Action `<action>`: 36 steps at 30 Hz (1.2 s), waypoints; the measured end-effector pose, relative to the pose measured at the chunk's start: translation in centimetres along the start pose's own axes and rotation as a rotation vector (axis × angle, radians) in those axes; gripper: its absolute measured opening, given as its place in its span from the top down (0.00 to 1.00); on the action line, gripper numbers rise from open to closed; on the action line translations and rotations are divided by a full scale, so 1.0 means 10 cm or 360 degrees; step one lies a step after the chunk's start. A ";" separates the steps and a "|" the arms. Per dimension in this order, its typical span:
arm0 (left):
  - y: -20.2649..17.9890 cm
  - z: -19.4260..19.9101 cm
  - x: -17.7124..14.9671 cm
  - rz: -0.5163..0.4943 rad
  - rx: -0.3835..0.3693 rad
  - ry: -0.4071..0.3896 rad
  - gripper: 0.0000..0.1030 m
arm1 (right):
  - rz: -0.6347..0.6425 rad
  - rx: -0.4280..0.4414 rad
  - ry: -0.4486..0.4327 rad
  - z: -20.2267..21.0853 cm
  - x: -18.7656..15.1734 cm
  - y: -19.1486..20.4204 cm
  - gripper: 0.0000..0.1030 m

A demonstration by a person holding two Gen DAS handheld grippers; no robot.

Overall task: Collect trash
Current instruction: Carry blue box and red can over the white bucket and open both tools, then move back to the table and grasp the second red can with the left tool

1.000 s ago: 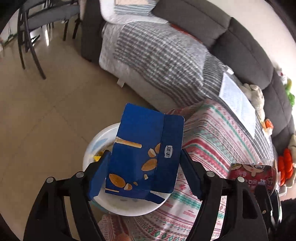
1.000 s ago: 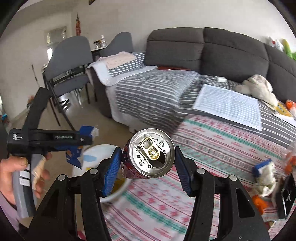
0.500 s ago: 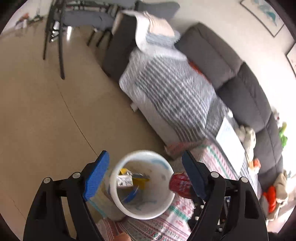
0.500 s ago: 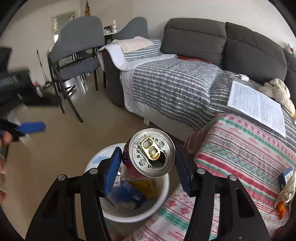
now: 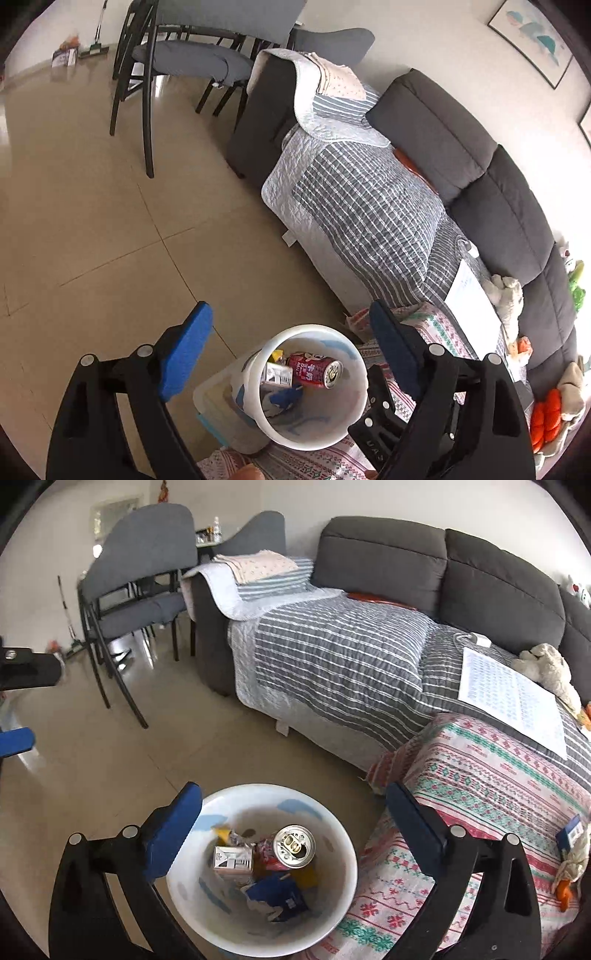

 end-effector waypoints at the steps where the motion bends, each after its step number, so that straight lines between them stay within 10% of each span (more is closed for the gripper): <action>1: -0.01 0.00 0.00 -0.0004 0.0001 -0.0002 0.18 | 0.0018 -0.0026 -0.0004 0.01 0.01 0.00 0.07; 14: -0.38 -0.02 -0.18 -0.0136 0.0011 0.0023 0.14 | 0.0007 -0.0202 -0.0018 0.34 0.03 -0.46 0.07; 36: -2.07 -0.09 -1.41 -0.0677 -0.0182 0.0219 0.13 | -0.0147 -0.0726 0.0000 1.42 -0.64 -2.67 0.07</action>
Point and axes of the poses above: each gripper's, at about its wrist camera, not at the fingertips, and z roughly against the way its jaws point, y to its left, x to its top, the point moved 4 cm from there along -z, roughly the way its jaws point, and after that the axes turned 7 degrees about -y, right-handed, at the moved point
